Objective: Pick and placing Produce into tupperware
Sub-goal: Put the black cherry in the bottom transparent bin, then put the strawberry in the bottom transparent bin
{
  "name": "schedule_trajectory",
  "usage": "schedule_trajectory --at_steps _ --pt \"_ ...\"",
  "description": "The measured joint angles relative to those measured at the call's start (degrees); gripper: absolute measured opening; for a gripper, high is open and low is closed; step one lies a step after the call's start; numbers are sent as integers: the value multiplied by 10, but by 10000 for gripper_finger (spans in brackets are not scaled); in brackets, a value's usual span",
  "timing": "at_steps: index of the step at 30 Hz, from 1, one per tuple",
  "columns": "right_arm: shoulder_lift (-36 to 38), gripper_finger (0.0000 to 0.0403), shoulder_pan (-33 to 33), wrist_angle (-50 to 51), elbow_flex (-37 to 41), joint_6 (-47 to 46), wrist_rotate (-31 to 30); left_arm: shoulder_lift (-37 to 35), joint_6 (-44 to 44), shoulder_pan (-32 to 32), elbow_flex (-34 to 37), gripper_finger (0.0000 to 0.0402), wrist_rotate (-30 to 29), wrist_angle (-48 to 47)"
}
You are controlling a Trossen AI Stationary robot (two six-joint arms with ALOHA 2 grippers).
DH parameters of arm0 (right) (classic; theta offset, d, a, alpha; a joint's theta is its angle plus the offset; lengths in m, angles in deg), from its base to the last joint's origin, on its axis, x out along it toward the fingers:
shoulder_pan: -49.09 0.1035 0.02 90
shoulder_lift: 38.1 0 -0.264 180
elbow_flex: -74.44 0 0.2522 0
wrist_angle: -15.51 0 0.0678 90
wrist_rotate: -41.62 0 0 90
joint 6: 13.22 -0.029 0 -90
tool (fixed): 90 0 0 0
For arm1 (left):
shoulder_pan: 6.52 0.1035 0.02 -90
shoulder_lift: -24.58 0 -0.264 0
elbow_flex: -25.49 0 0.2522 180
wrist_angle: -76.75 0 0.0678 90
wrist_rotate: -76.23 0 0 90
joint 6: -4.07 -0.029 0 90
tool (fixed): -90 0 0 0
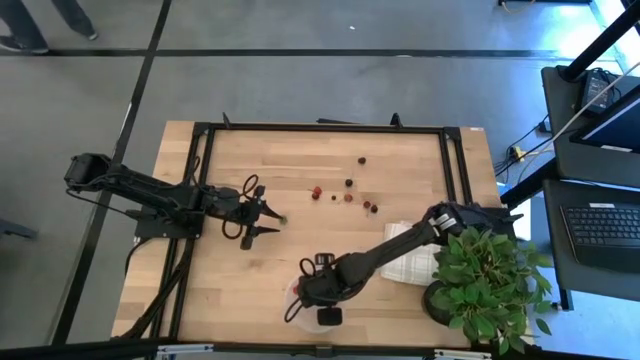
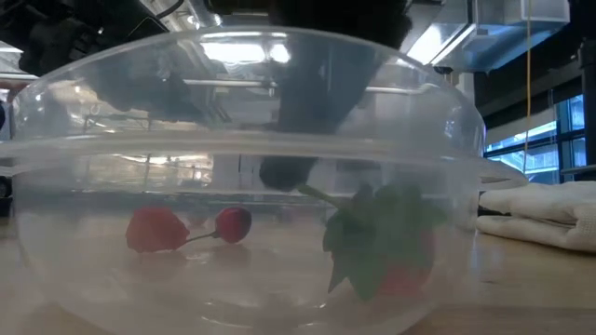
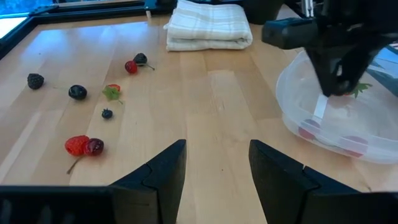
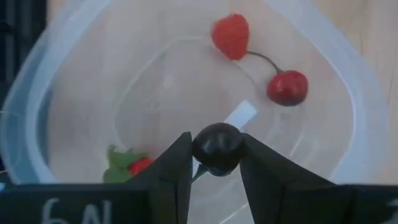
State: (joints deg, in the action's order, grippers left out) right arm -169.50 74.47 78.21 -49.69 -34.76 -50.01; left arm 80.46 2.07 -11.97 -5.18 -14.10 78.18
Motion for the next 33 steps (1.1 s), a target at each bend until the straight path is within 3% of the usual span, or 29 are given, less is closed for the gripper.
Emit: schedule_trajectory --at_steps 33 --pt "0 144 -2 -15 0 -9 -3 0 0 0 0 169 0 -4"
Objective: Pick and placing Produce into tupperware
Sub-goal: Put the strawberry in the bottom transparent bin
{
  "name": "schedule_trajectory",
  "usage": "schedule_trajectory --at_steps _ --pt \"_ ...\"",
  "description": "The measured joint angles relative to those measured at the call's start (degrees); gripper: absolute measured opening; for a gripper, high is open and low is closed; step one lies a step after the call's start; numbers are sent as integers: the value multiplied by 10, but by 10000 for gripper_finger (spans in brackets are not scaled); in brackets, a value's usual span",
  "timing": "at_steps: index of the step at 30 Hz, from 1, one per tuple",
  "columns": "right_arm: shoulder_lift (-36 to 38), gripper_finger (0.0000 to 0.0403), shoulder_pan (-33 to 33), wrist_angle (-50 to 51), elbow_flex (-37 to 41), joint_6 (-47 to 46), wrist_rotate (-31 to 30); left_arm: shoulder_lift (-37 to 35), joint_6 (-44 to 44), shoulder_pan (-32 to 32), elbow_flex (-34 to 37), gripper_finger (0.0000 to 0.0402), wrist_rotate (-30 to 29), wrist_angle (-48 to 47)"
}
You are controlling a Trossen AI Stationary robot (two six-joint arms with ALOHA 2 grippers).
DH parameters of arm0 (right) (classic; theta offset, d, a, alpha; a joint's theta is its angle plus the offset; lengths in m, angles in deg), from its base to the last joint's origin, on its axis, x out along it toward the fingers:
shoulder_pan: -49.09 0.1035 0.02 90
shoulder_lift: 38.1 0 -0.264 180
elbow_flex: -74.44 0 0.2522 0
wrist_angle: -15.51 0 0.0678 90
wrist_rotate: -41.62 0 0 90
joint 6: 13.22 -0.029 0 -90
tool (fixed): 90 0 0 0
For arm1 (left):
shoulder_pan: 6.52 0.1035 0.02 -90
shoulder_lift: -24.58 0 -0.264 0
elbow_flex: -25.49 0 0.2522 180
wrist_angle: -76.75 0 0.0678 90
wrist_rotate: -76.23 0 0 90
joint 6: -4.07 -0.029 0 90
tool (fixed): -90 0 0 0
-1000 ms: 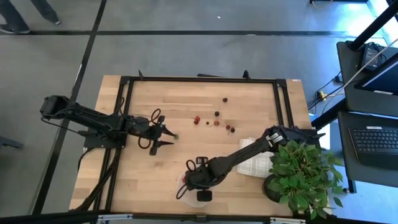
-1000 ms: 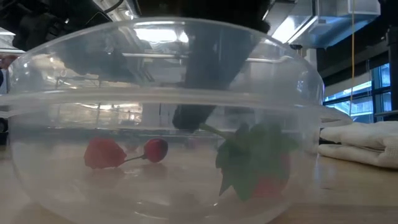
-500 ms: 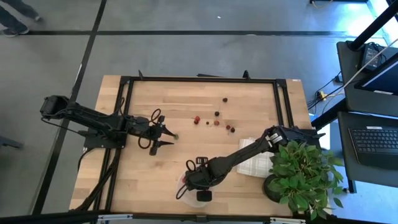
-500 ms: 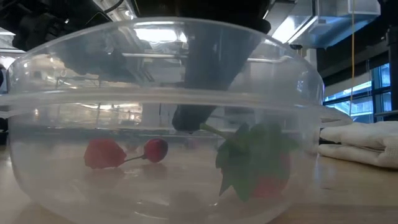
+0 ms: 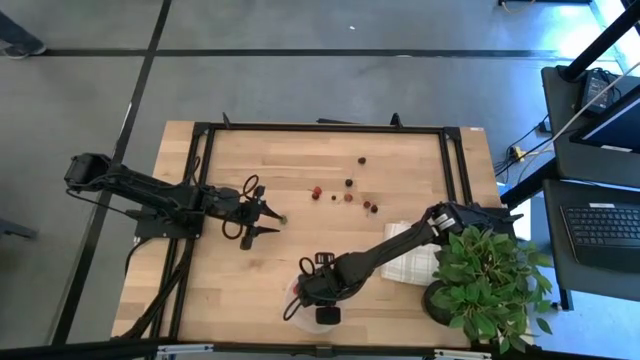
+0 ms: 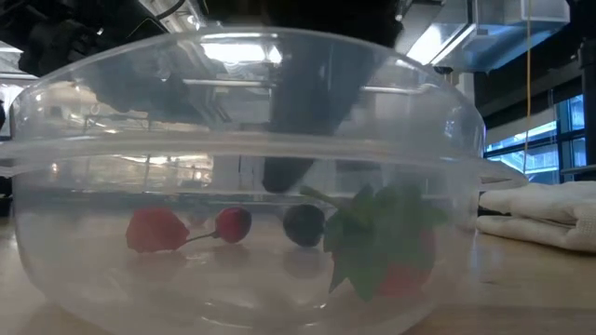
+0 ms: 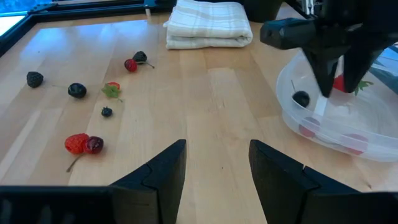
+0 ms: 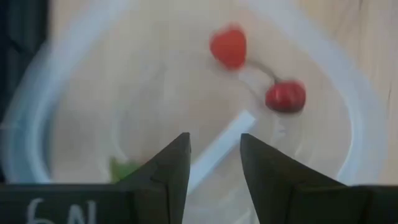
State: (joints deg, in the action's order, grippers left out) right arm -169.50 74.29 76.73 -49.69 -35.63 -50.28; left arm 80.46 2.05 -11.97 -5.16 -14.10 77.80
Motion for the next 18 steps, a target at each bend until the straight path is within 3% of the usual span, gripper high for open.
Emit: schedule_trajectory --at_steps 11,18 --pt "66 142 -17 84 -6 10 -67 0 3 0 0 169 0 -2" --pt "101 115 -20 167 -6 1 -126 0 5 0 0 169 0 -10"
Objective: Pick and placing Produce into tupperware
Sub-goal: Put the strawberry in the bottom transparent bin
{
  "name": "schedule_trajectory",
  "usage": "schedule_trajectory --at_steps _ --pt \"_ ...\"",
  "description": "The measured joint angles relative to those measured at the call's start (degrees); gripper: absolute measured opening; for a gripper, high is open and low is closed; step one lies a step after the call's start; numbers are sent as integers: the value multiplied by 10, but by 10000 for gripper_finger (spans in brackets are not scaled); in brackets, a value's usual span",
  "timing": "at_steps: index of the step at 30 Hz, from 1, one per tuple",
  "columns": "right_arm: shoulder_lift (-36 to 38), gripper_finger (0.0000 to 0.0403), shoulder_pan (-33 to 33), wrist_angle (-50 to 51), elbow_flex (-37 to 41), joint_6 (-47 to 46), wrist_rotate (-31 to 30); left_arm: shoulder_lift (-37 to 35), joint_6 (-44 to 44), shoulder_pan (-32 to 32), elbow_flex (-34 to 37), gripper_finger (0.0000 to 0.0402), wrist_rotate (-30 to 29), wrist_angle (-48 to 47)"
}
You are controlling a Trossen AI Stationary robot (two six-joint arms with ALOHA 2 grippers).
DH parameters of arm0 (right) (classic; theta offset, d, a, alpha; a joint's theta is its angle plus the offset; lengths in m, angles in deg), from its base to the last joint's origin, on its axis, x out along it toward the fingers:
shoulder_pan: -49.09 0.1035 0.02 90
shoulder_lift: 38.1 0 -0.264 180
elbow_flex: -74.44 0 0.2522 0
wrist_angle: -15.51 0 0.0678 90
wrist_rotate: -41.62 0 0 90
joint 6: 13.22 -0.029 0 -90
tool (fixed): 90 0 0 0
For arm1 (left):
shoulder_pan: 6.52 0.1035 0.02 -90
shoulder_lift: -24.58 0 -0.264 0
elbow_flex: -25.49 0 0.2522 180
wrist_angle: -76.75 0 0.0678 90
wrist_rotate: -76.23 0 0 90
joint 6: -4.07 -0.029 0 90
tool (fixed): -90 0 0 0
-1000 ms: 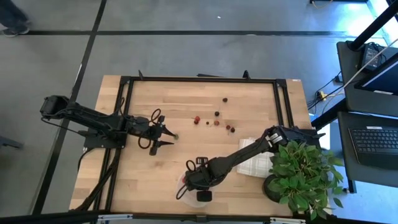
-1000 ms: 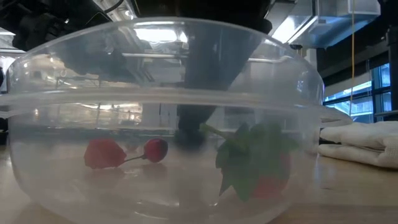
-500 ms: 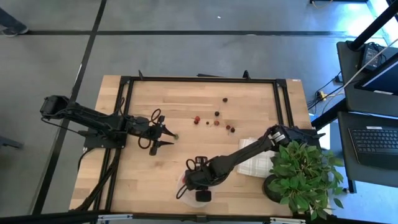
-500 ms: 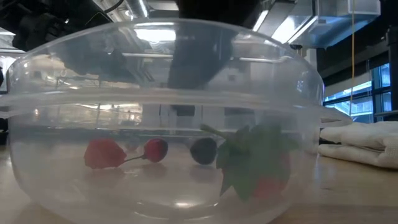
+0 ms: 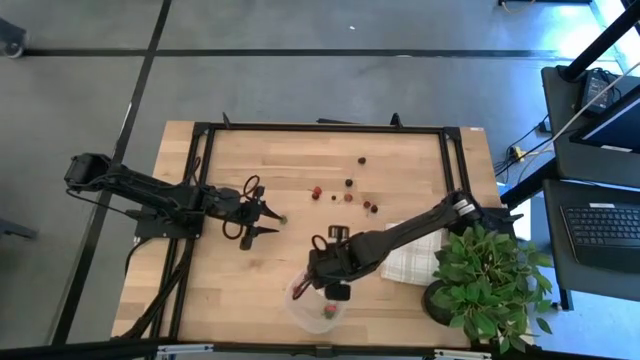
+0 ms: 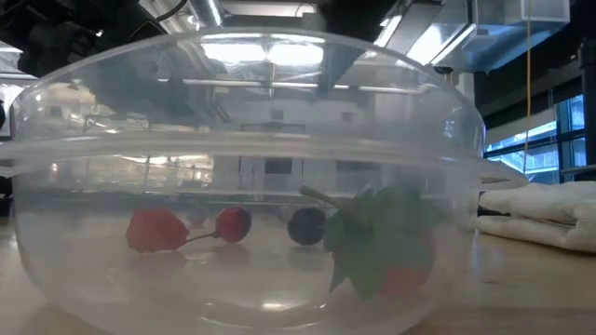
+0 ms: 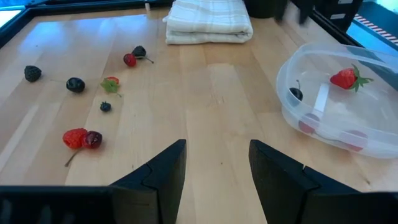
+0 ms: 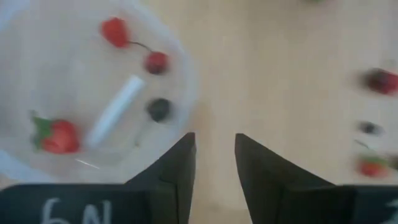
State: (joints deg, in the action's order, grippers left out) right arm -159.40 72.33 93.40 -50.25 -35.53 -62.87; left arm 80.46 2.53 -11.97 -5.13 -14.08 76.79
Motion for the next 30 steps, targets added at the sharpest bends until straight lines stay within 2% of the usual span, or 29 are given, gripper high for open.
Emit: schedule_trajectory --at_steps 6,12,18,23,27,30 --pt "51 94 1 68 18 -41 -90 0 45 0 0 169 0 -18" --pt "146 76 -3 32 144 -50 -117 0 28 0 0 169 0 -24" --pt "274 57 -8 -115 346 -88 -137 0 -23 0 0 169 -1 -24" --pt "352 47 -10 -289 496 -74 -144 1 -50 1 0 169 -47 -21" --pt "379 43 -16 -397 570 -47 -146 21 -66 1 0 169 -62 -4" --pt "384 43 -20 -432 596 -41 -144 51 -69 1 0 169 -62 21"
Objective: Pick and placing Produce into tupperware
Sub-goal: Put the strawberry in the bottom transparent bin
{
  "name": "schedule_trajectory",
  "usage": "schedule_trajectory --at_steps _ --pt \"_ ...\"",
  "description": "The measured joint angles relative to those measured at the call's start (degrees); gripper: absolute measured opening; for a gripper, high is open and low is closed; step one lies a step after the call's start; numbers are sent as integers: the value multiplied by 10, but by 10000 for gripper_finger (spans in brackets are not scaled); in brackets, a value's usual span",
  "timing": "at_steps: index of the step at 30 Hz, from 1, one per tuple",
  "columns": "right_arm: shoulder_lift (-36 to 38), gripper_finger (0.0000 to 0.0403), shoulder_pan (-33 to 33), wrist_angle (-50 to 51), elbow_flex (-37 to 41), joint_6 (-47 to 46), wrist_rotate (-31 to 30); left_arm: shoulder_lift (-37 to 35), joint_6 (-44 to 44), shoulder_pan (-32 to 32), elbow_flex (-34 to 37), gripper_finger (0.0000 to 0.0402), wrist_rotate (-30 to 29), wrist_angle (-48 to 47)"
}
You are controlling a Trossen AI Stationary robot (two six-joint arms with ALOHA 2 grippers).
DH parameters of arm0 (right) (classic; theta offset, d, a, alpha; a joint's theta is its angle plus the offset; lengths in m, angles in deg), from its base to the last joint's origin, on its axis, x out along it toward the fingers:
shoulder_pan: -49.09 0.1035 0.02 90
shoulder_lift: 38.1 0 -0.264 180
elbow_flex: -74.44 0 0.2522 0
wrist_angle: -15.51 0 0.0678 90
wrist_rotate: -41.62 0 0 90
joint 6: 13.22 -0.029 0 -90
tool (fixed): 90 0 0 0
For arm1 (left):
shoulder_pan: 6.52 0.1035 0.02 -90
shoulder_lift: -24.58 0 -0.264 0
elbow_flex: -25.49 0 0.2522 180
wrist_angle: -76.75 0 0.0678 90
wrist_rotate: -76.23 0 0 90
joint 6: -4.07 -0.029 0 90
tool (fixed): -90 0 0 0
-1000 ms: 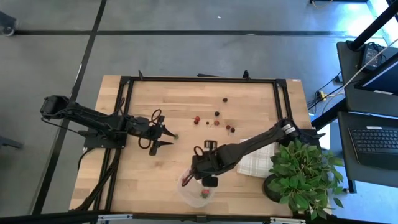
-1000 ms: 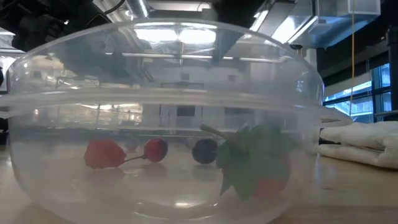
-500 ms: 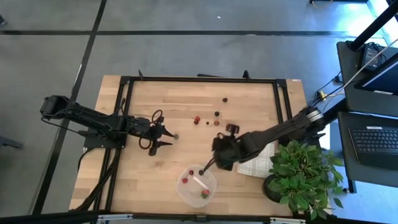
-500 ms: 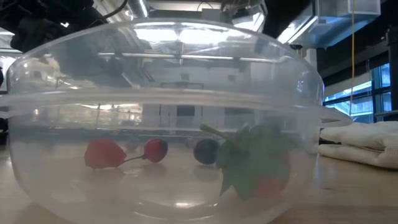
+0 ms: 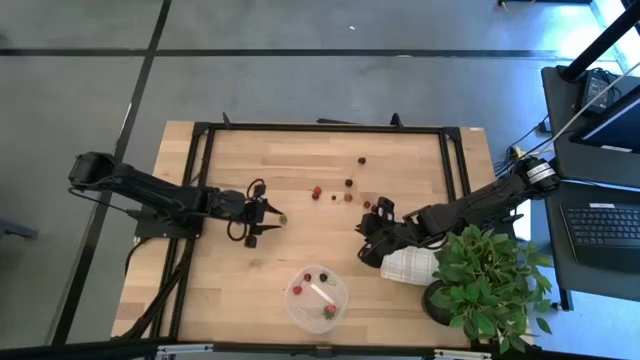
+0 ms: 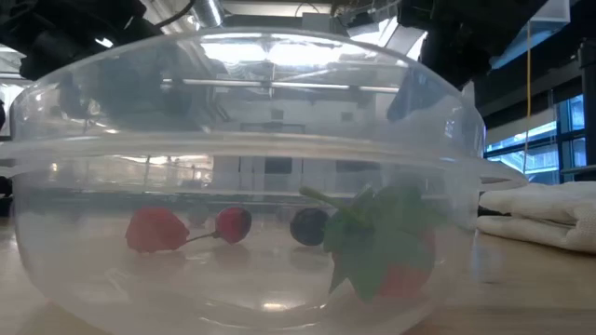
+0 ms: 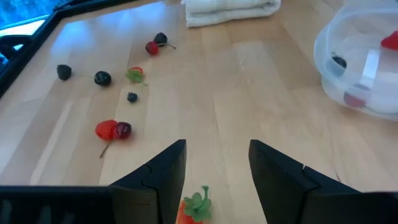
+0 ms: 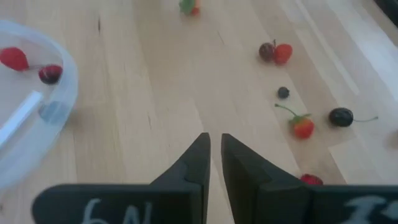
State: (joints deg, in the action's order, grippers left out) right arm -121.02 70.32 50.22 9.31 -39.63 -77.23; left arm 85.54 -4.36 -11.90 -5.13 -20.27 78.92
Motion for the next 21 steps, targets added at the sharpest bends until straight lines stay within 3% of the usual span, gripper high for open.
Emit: schedule_trajectory --at_steps 8,13,21 --pt "0 42 -4 -7 3 0 5 96 -24 0 0 169 -3 45" --pt "0 42 -4 -6 3 0 5 152 -27 1 0 169 -36 88" --pt "0 42 -4 -6 3 -1 5 197 -22 18 0 169 -45 99"
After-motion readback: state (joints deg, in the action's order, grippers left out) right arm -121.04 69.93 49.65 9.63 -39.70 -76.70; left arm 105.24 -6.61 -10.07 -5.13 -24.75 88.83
